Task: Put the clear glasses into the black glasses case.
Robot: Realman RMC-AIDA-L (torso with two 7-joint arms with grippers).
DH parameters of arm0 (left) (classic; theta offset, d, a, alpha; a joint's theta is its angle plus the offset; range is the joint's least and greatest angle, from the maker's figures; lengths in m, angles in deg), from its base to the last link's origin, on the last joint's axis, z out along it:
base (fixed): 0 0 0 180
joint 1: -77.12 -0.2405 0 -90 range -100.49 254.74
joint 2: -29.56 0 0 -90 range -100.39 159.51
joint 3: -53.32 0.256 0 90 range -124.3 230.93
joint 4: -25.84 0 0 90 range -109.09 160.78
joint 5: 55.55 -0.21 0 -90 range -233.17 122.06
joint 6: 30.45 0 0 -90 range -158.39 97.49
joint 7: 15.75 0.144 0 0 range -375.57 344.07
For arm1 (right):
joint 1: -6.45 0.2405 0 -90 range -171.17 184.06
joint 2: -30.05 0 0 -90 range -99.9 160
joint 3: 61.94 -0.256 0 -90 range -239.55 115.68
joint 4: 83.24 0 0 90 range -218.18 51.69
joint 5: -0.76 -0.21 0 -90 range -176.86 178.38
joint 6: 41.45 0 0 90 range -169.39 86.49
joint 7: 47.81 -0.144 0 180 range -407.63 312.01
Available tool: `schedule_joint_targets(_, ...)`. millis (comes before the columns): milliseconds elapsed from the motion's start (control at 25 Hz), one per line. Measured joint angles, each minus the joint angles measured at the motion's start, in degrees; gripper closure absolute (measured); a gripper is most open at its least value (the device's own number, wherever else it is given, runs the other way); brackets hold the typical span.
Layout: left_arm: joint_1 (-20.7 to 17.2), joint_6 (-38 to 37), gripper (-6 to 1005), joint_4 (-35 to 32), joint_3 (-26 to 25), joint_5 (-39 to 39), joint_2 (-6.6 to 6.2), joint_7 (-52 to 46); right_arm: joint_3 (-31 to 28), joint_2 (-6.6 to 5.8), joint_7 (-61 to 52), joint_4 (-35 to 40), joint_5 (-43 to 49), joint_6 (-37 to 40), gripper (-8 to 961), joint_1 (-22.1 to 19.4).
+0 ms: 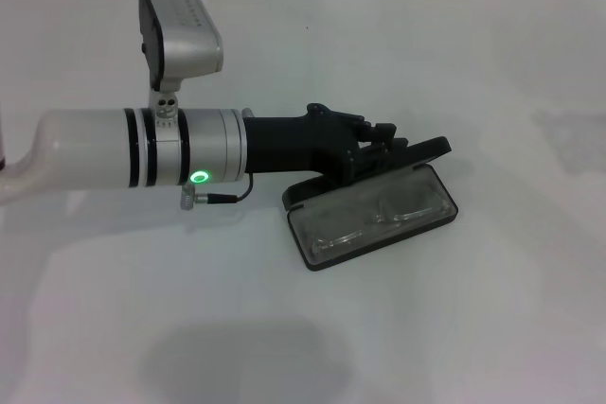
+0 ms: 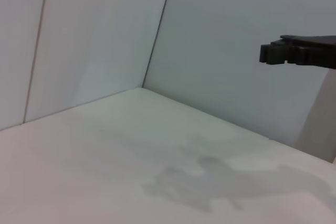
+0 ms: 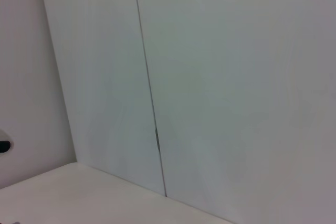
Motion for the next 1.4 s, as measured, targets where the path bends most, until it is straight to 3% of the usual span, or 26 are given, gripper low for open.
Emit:
schedule_joint_targets(1040,-2.9,-0.8,748,4.8,3.5,0.5,0.09,2.4,0.0,0.15,2.1,-3.4,-1.3,1.4,861,1.0)
schedule_joint_targets(1400,-3.0,-9.0,746,2.7,3.5,2.5,0.09,4.4,-0.2,-0.02,2.1,-4.4,-1.1,1.5,851,0.7)
